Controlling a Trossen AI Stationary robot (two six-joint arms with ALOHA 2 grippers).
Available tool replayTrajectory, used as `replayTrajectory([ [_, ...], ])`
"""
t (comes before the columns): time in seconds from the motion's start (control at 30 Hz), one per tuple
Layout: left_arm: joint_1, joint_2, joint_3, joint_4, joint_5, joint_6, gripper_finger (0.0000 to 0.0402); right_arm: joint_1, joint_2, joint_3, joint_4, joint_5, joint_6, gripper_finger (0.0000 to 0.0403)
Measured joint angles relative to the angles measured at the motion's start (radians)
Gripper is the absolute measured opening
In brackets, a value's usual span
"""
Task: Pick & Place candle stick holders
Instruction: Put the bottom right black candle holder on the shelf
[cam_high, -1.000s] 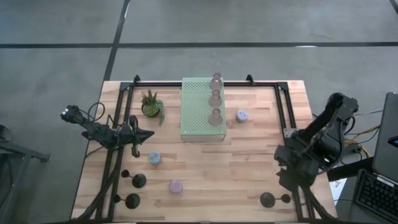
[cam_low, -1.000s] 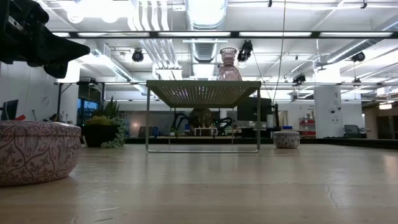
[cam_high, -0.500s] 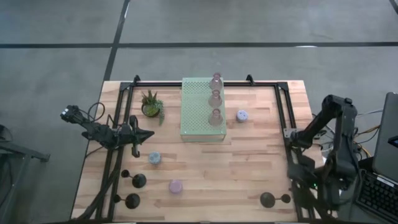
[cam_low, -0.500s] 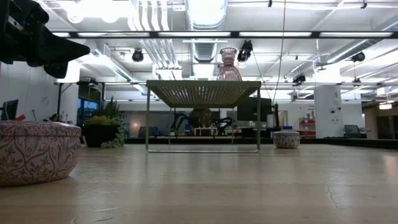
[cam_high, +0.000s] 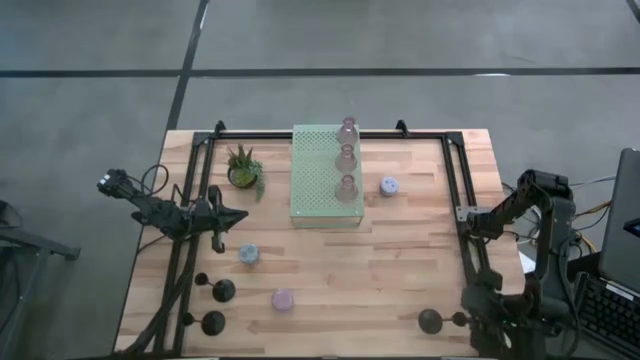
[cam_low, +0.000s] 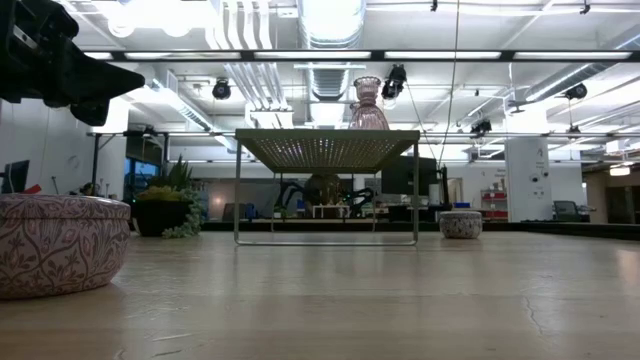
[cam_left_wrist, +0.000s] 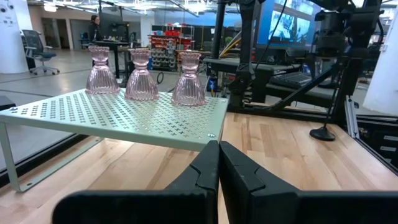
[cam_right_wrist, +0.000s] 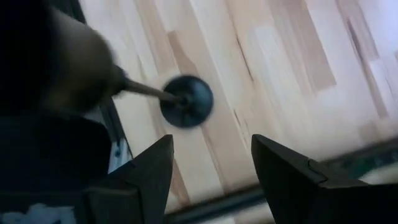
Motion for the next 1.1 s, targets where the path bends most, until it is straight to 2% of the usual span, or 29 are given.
replayTrajectory([
  [0.73,0.000,0.000,0.000,0.000,0.000,0.000,0.0014,0.018,0.070,0.001,0.091,0.254,-0.060,0.0201],
  [0.9,0.000,0.000,0.000,0.000,0.000,0.000,0.0014,0.018,0.070,0.001,0.089,0.265,-0.060,0.0172],
  [1.1,0.000,0.000,0.000,0.000,0.000,0.000,0.0014,0.018,0.070,0.001,0.089,0.293,-0.063,0.0101],
])
